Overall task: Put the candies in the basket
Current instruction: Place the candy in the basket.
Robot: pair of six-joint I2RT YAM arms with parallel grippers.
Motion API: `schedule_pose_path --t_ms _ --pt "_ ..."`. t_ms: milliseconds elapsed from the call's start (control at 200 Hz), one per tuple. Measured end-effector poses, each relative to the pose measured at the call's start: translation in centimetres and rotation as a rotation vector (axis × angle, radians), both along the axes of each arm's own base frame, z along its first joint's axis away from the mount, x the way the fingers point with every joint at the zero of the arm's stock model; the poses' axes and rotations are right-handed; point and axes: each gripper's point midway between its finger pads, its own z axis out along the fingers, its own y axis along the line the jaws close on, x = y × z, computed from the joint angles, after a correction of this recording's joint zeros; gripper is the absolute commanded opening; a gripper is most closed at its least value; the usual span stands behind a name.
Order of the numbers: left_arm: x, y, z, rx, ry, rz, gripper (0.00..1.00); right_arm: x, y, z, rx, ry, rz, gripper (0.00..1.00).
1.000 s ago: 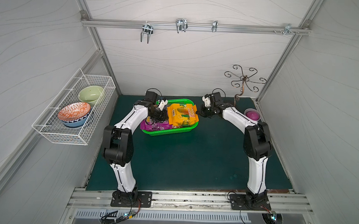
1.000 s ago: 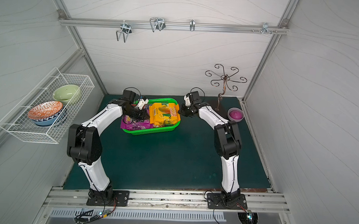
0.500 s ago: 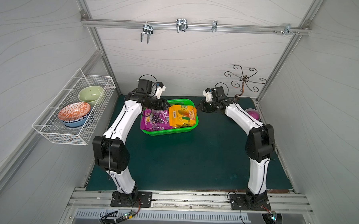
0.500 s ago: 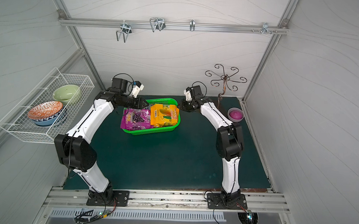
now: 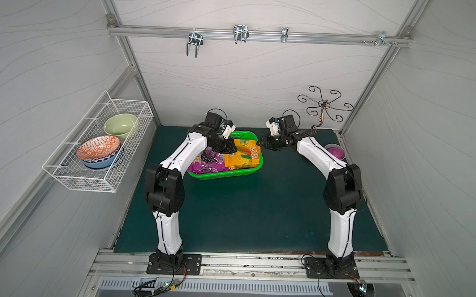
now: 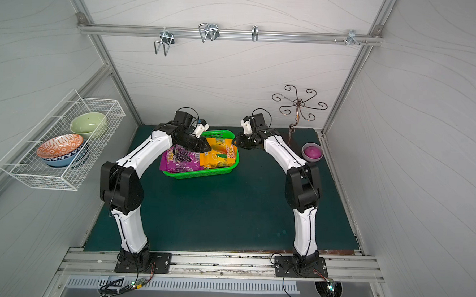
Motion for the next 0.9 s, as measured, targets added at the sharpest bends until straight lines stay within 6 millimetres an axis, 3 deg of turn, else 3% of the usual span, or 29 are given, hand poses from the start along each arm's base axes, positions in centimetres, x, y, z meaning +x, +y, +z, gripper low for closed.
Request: schedule_pose_path --t_ms 145,370,660,900 --pt "0.1 0.5 -0.9 0.044 0.004 0.025 0.07 -0.3 0.4 -1.9 -0.015 0.037 0.011 0.34" --pt "-0.3 1.3 -3.1 0.096 0.035 0.056 0.04 -1.2 1.7 -4.6 -0.041 0.075 0.047 0.29" --pt "-0.4 1.7 -3.9 0.119 0.039 0.068 0.03 -1.4 2.1 -5.2 -0.044 0.073 0.058 0.30" --pt "-0.7 1.6 -2.8 0.117 0.056 0.062 0.03 -1.9 1.9 -5.1 -0.044 0.071 0.065 0.40"
